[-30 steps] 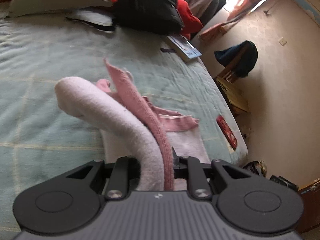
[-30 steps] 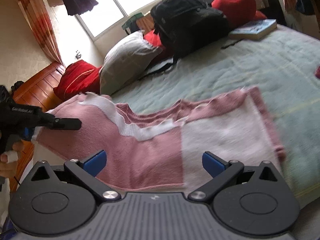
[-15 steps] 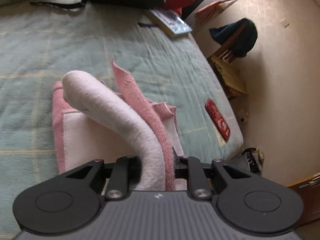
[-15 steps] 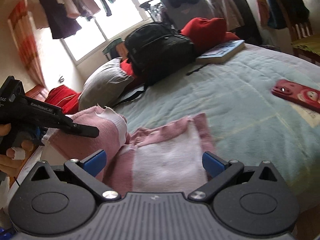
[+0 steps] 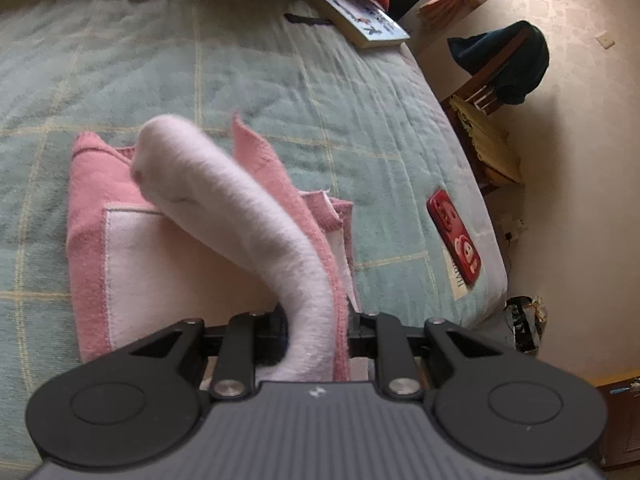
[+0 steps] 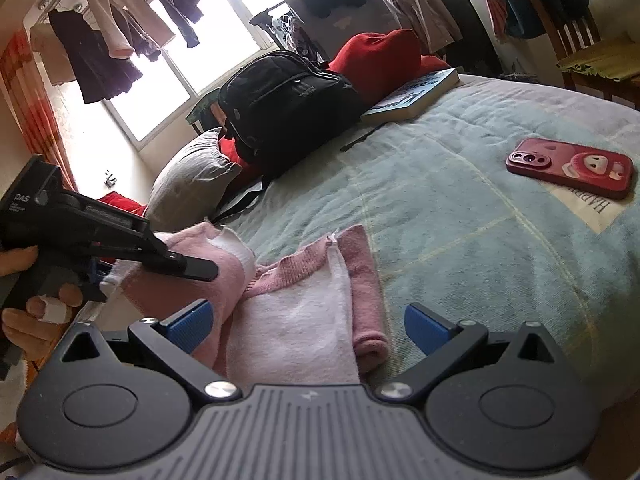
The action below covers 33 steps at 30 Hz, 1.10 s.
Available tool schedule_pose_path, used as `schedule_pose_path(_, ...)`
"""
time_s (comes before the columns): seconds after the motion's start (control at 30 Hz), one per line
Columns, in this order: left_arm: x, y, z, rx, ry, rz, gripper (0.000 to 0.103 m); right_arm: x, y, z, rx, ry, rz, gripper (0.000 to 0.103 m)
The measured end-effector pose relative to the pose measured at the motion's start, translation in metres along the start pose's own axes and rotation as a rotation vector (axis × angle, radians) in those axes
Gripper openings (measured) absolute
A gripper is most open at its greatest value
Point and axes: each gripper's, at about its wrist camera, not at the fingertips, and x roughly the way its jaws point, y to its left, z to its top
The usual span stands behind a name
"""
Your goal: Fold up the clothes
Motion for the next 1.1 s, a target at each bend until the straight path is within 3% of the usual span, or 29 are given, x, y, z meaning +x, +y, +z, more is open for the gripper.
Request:
schedule_pose_path(0.27,0.025,-0.011,-0.002,0.004,0.040,0.024,0.025,0.001,0.006,-0.002,-0.049,0.063,0.042,0.103)
schedule_pose_path(0.33,0.028,-0.013,-0.001,-0.006,0.051,0.010,0.033,0.003,0.009,-0.003,-0.062,0.084,0.050,0.103)
schedule_pose_path(0.57,0.028,-0.025,0.001,0.007,0.050,-0.068,0.036,0.009,0.017,-0.008,-0.101,0.155,0.077,0.103)
schedule_pose_path(0.77,0.023,-0.025,-0.003,0.029,0.051,-0.072,0.043,0.015,0.025,-0.013,-0.114,0.214,0.095,0.103)
schedule_pose_path(0.87,0.016,-0.021,-0.009,0.071,0.030,-0.042,0.048,0.016,0.025,-0.013,-0.110,0.221,0.102,0.103)
schedule_pose_path(0.93,0.009,-0.019,-0.014,0.125,-0.002,-0.006,0.060,0.016,0.024,-0.013,-0.103,0.224,0.113,0.103)
schedule_pose_path(1.1,-0.011,-0.004,-0.034,0.251,-0.089,0.070,0.072,0.016,0.014,-0.017,-0.043,0.266,0.199,0.103)
